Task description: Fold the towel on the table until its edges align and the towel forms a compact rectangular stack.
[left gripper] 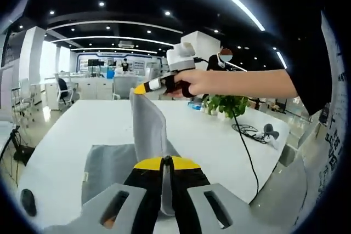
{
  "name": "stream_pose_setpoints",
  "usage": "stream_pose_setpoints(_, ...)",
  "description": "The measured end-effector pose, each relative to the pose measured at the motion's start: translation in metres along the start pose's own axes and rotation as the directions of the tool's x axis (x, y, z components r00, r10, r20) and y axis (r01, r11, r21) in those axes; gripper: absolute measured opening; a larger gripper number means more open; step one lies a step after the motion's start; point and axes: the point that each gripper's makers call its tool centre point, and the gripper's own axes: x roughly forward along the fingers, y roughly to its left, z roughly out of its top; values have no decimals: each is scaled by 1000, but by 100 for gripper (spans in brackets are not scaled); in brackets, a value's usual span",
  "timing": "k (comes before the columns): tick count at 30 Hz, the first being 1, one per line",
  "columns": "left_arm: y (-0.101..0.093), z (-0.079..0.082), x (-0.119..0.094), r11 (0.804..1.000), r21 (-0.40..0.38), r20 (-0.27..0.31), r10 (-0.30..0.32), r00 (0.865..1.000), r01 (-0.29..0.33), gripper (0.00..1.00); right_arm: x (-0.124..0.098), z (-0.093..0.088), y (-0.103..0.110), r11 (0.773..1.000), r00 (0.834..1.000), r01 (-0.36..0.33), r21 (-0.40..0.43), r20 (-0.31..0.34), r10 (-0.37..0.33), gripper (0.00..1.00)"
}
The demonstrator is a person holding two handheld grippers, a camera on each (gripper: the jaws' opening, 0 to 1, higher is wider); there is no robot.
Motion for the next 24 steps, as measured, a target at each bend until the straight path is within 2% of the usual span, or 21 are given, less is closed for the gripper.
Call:
stream_pose_setpoints(8,15,-13,-4,997,-59,0,57,998,-56,5,17,-10,6,1000,1000,0,14,-18,0,0)
stream_pose_setpoints(15,31,-28,-10,991,-81,-26,102,994,-103,5,33,-18,13,999,999,-1,39,-32,3,0)
stream_pose_setpoints(18,41,-37,-13,989,-41,-62,139,988,-142,5,43,-22,16,999,999,-5,46,-38,7,0)
stream_pose_setpoints(24,53,-46,-14,984,-49,-76,167,983,-171,5,62,-31,24,999,999,-12,47,-51,15,0)
